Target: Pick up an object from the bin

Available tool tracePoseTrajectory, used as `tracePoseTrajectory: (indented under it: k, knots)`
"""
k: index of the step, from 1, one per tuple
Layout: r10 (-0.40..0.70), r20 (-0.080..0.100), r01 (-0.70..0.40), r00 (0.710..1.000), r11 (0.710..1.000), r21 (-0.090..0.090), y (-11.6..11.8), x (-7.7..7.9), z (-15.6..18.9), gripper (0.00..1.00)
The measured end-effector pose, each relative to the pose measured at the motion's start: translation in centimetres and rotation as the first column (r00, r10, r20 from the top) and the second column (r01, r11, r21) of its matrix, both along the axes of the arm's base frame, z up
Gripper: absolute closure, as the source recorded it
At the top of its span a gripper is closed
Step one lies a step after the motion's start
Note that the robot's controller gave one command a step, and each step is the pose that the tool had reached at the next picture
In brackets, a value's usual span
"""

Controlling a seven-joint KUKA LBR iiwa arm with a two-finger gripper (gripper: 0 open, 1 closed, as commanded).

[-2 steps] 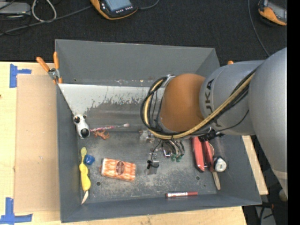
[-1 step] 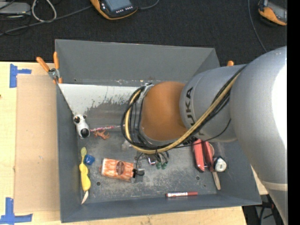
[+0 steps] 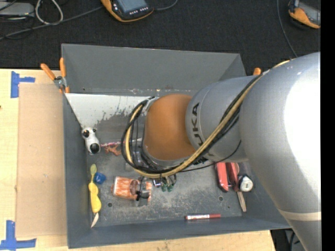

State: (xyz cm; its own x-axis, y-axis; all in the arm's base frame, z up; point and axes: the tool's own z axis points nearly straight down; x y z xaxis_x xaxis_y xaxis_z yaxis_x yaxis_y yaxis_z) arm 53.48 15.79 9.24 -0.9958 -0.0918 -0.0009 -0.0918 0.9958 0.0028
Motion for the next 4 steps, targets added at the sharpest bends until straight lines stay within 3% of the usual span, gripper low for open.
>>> tracePoseTrajectory:
  k: [1, 2, 3, 4]
  knots:
    - [0.026, -0.003, -0.026, 1.000, 1.000, -0.001, 1.5, -0.6, -0.8, 1.00]
    - [0.027, -0.003, -0.027, 1.000, 1.000, -0.001, 1.5, -0.6, -0.8, 1.00]
    - [0.287, 0.004, -0.287, 0.958, 0.958, 0.006, -1.1, 1.1, -1.4, 1.00]
    - [0.463, 0.013, -0.463, 0.886, 0.886, -0.001, -2.6, 0.7, -1.5, 1.00]
